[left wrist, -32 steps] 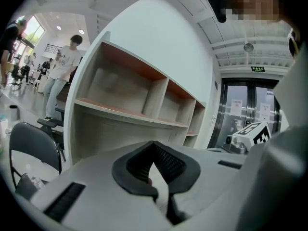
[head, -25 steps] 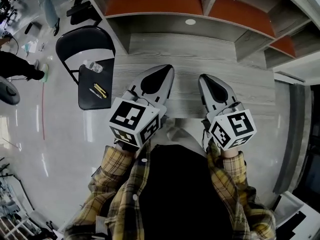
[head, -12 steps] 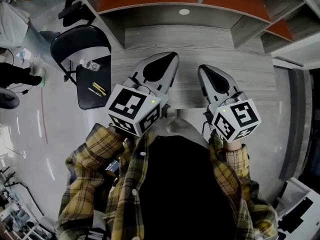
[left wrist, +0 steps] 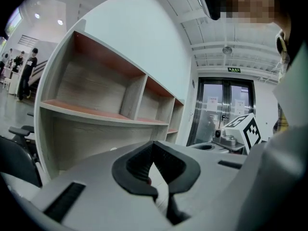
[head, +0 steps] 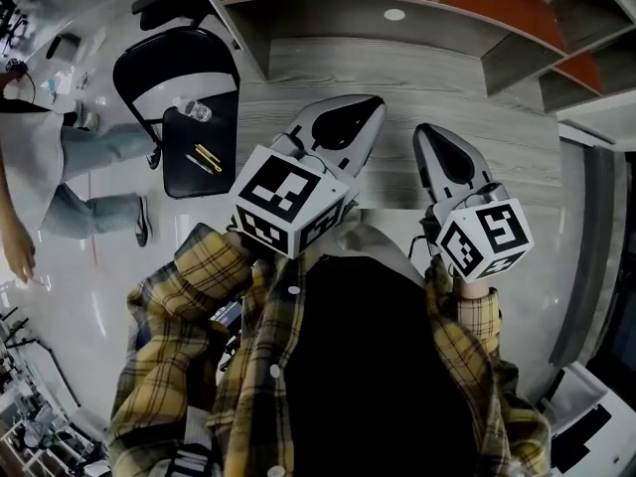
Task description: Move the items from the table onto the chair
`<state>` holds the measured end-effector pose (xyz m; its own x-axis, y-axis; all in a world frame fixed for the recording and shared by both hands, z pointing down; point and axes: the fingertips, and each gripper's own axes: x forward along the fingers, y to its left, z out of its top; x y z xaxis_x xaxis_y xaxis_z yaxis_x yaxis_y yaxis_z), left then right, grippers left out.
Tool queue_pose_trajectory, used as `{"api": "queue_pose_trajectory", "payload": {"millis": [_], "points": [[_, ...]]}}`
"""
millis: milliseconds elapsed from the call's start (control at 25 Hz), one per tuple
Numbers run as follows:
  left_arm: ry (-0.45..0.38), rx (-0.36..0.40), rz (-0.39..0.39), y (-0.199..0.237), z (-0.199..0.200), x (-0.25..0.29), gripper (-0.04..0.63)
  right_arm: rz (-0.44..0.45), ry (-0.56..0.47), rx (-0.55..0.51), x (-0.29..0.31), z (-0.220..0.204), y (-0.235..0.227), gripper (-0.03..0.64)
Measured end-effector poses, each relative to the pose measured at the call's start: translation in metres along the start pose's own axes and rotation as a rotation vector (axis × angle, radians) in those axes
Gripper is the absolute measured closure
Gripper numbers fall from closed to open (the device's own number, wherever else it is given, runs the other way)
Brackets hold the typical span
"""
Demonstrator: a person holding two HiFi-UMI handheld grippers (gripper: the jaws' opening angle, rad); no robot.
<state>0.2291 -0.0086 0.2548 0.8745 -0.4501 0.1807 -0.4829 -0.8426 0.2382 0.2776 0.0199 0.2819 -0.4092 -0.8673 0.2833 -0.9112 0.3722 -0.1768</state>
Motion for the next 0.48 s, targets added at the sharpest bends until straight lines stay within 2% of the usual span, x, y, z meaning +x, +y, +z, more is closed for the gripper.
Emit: {"api": "queue_pose_trajectory", "payload": {"millis": [480], "points": [[0.002,0.040,-0.021,0.0003,0.0045,0.0062,0.592,0.003,-0.005,-0.011,0.0108,0.0090,-0.0057,0.600]]}}
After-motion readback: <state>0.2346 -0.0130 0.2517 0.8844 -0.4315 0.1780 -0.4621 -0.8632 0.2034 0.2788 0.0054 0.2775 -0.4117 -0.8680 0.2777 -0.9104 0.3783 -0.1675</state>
